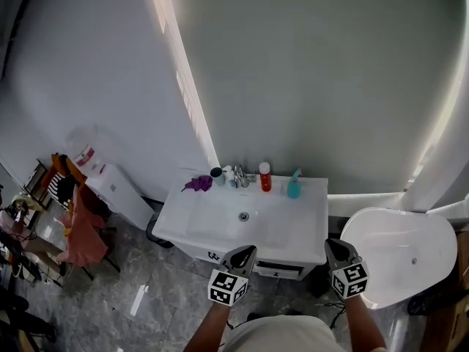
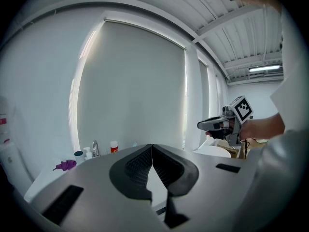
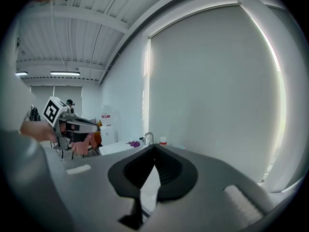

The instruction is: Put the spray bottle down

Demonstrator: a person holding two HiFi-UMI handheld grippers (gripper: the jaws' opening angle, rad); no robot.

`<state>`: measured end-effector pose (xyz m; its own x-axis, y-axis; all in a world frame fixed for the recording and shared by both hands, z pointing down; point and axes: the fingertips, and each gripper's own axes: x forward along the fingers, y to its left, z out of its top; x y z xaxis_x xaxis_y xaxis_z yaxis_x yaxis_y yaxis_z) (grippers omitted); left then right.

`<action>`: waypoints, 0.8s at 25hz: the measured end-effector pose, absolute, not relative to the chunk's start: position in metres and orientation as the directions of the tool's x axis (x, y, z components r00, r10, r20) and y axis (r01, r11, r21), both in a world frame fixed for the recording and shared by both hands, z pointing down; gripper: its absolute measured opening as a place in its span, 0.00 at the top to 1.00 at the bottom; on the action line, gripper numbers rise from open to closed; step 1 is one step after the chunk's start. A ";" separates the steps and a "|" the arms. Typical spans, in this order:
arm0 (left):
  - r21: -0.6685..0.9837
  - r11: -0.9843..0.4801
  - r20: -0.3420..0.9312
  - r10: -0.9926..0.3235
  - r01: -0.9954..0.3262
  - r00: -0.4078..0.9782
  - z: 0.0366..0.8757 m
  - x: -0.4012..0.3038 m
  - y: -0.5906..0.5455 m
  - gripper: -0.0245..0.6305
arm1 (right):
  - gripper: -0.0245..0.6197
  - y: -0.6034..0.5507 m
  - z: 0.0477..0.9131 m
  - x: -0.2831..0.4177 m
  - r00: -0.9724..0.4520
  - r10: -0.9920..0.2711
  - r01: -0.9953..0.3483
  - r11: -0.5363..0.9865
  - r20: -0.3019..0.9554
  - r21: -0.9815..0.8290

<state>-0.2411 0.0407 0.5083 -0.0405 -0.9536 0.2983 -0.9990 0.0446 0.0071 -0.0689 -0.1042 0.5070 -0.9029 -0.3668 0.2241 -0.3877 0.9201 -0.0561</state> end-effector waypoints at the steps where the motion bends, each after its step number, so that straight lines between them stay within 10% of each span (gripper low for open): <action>1: 0.009 0.049 0.295 -0.955 -0.999 -0.044 0.507 -0.245 0.042 0.95 | 0.95 -0.103 0.506 -0.072 -0.904 -0.364 -0.385 0.922 0.224 -0.054; 20: 0.035 0.073 0.282 -0.957 -0.997 -0.061 0.507 -0.260 0.050 0.95 | 0.95 -0.100 0.504 -0.085 -0.904 -0.364 -0.386 0.921 0.224 -0.062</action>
